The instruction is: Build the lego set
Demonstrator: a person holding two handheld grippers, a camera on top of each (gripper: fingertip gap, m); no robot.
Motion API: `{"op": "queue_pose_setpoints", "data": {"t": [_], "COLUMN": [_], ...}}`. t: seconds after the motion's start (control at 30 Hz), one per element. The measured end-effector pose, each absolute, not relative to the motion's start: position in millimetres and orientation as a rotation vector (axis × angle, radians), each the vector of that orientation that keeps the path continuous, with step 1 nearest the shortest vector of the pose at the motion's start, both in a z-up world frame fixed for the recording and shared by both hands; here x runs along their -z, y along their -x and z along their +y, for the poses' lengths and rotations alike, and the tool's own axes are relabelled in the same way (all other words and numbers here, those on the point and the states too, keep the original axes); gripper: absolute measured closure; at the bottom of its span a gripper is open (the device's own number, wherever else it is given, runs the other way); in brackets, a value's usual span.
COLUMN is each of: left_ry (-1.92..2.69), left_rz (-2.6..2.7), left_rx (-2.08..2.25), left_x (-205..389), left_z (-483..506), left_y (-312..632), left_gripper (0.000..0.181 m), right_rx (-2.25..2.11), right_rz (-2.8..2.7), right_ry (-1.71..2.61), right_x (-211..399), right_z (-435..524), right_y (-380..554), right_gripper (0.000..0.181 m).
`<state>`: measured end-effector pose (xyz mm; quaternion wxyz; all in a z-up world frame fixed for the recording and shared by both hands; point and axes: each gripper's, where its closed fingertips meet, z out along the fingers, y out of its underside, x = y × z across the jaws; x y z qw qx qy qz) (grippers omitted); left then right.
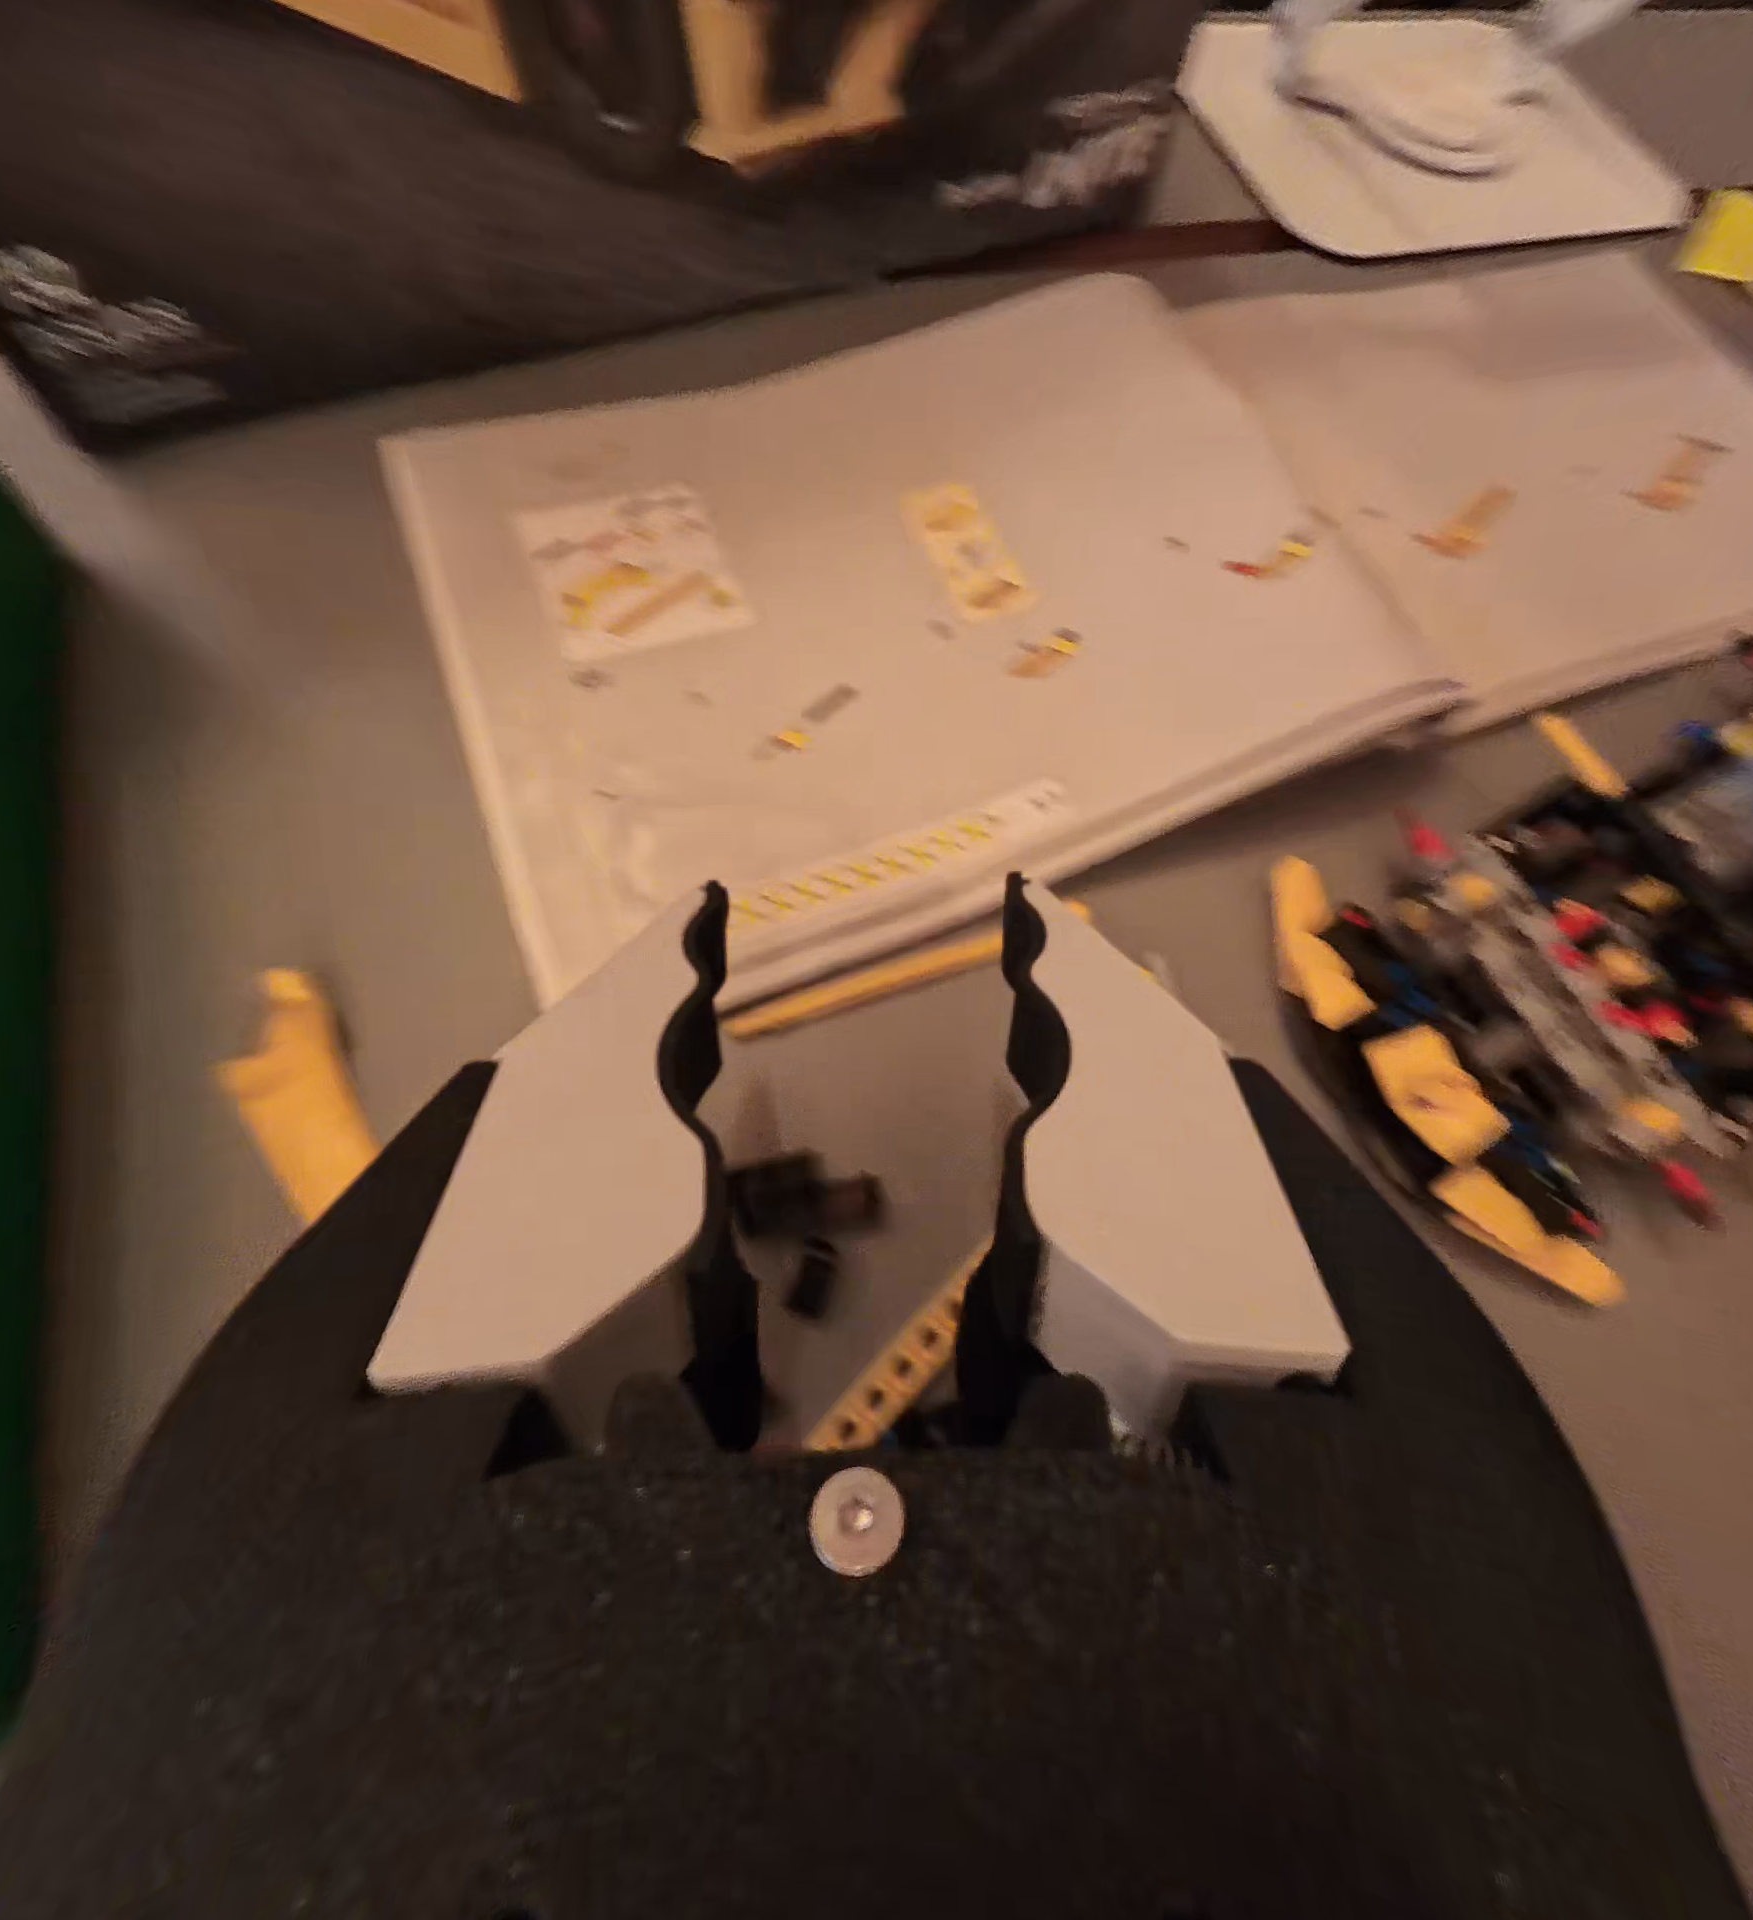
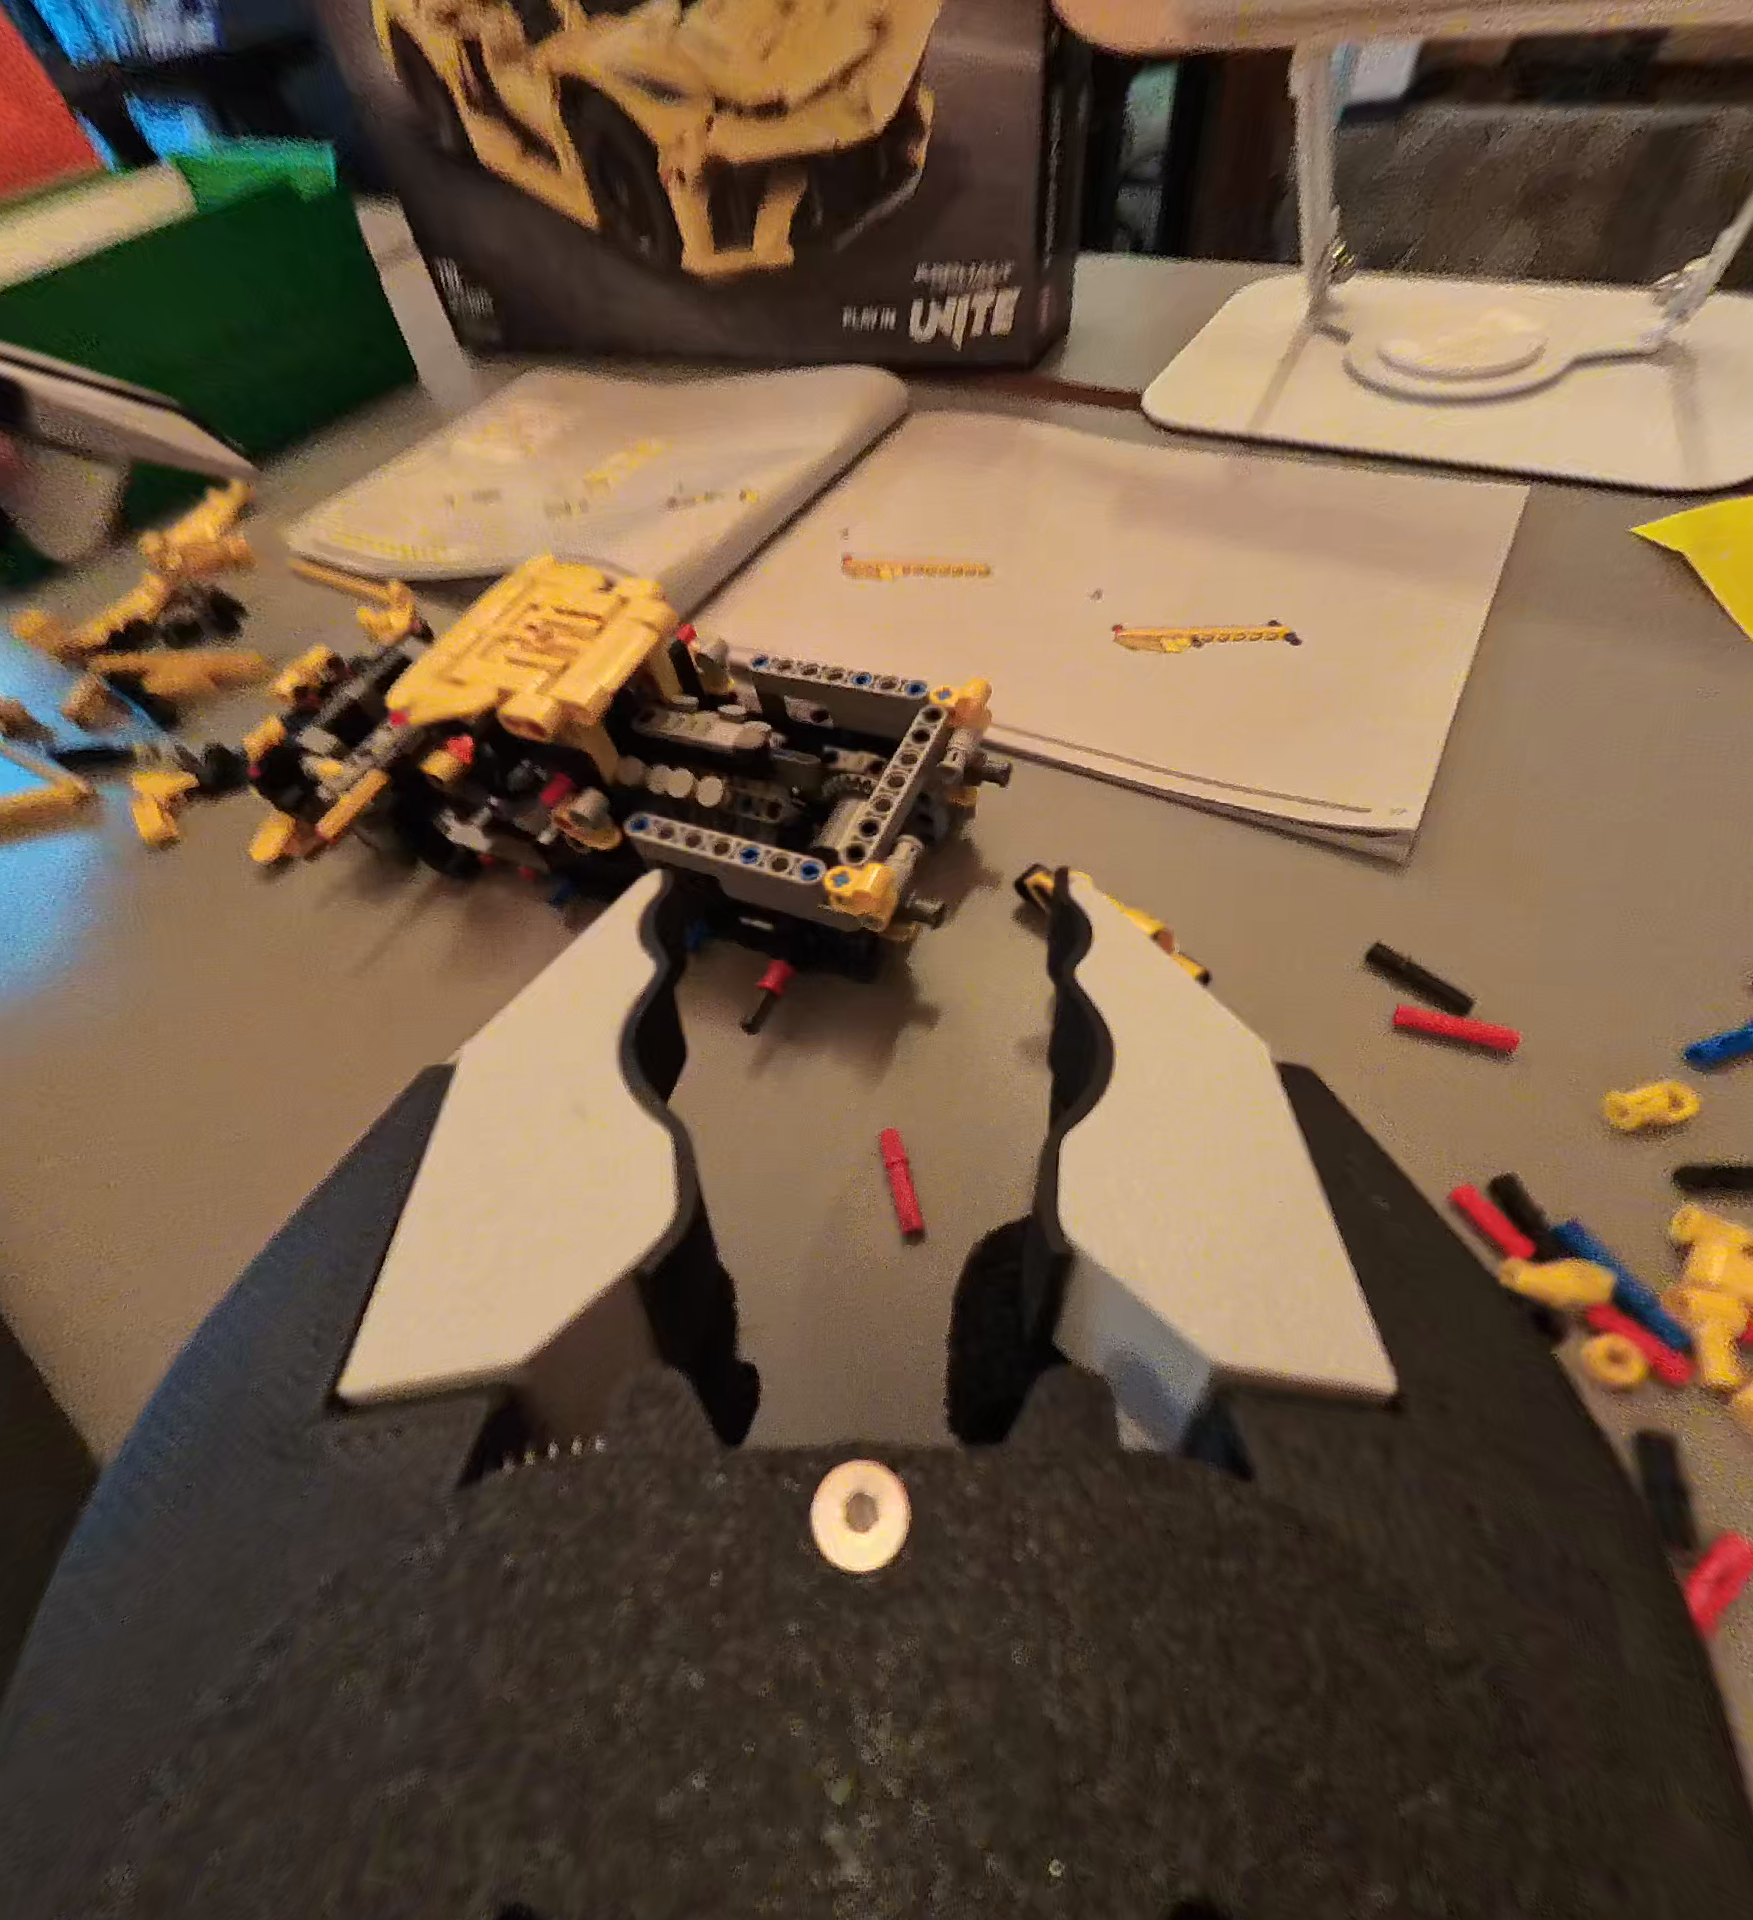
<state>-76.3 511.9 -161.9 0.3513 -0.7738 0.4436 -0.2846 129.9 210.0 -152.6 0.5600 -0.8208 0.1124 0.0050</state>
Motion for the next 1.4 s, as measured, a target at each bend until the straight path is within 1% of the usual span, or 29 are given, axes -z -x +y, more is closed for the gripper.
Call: {"op": "queue_pose_setpoints", "data": {"t": [0.1,0.2,0.33,0.53,0.87,0.93,1.03,1.13,1.2,1.3,1.4], "left_ry": [2.005,2.015,2.031,2.025,2.047,2.035,2.010,1.990,1.987,1.989,1.964], "left_rz": [1.079,1.027,1.031,1.003,1.039,1.045,1.056,1.058,1.073,1.101,1.115], "left_rx": [0.570,0.601,0.613,0.639,0.667,0.663,0.659,0.674,0.688,0.676,0.616], "left_x": [160,158,166,164,175,172,164,155,152,150,143], "left_z": [551,566,571,578,571,569,565,559,553,547,545], "left_y": [76,68,66,70,67,67,66,61,57,52,50], "left_gripper": [0.128,0.128,0.128,0.128,0.128,0.128,0.128,0.128,0.128,0.128,0.128], "right_rx": [0.043,0.139,0.189,0.208,0.211,0.228,0.219,0.307,0.366,0.396,0.325], "right_rz": [0.304,0.343,0.298,0.211,0.245,0.275,0.382,0.533,0.604,0.593,0.577], "right_ry": [1.862,1.853,1.880,1.985,2.005,1.995,2.011,2.067,2.124,2.272,2.260], "right_x": [142,141,145,163,168,164,160,159,164,182,180], "right_z": [204,196,199,209,208,204,181,126,87,49,31], "right_y": [-125,-128,-123,-113,-119,-124,-141,-181,-205,-221,-224], "right_gripper": [0.113,0.117,0.122,0.123,0.123,0.125,0.125,0.128,0.135,0.139,0.143]}}
